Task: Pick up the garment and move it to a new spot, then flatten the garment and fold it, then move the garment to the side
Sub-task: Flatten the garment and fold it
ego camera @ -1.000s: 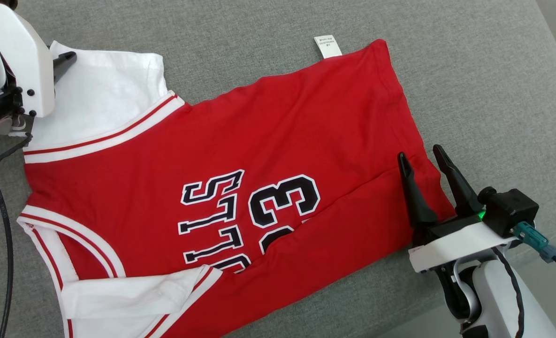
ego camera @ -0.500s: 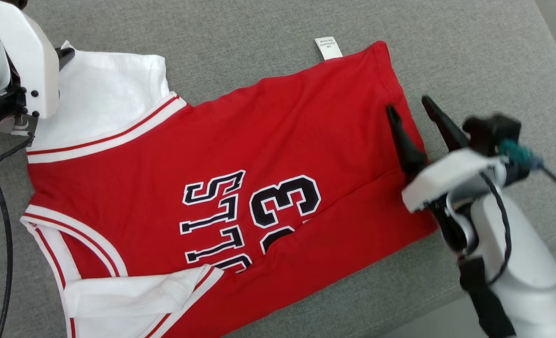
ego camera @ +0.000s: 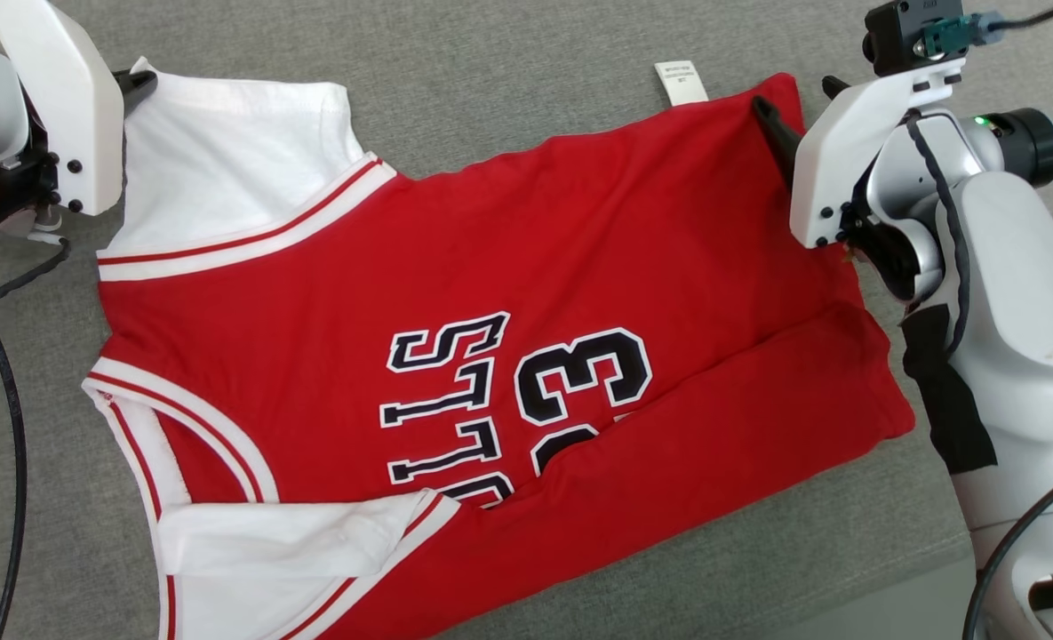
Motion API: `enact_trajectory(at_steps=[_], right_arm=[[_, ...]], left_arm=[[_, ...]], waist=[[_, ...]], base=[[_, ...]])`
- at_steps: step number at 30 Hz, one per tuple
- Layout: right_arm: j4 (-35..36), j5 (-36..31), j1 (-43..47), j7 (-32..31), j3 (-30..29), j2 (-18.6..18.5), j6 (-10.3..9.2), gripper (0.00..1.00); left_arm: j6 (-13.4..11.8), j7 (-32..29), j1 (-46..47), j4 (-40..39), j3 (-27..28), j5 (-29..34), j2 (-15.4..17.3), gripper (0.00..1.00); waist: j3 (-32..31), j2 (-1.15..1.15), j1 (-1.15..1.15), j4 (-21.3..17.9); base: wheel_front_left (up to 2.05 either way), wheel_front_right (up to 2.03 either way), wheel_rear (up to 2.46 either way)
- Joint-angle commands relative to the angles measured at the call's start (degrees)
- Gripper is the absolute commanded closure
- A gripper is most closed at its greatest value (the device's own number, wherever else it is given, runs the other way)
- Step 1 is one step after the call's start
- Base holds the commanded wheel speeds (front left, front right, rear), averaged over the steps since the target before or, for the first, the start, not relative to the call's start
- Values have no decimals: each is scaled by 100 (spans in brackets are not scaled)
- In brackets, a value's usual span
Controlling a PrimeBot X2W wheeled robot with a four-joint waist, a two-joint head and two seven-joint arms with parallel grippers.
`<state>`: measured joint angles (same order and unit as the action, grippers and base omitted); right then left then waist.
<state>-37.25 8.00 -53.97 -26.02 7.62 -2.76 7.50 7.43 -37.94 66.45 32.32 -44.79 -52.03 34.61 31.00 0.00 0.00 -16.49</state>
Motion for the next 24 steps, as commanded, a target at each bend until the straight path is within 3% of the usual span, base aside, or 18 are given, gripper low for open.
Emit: enact_trajectory(at_steps=[1,7,9,10,11,13,14,24], right_arm=[[-60,-58,-72,-58,-36,-29,-2,0],[-337,-261,-263,-41,-175,-28,-2,0],[-382,-274,-302,14,-172,-30,-2,28],[-408,-292,-328,36,-176,-31,-2,52],[-433,-302,-339,59,-178,-30,-2,56],[-478,-311,-373,105,-156,-29,-2,79],[-508,-319,-393,118,-146,-30,-2,100],[-685,-321,-540,327,-256,-29,-2,100]], left_arm=[[7,31,119,-9,-14,-14,18,100],[7,79,203,0,-117,-48,-3,100],[7,77,228,11,-152,-61,-7,100],[7,75,237,20,-170,-70,-6,100],[7,79,245,30,-187,-73,1,100],[7,97,256,39,-219,-88,13,100],[7,107,265,46,-239,-90,20,100],[6,504,422,5,-427,-108,176,100]], waist=[[22,0,0,31],[70,0,0,116],[76,0,0,133],[79,0,0,140],[82,0,0,147],[88,0,0,157],[90,0,0,162],[47,0,0,278]], base=[[0,0,0],[0,0,0],[0,0,0],[0,0,0],[0,0,0],[0,0,0],[0,0,0],[0,0,0]])
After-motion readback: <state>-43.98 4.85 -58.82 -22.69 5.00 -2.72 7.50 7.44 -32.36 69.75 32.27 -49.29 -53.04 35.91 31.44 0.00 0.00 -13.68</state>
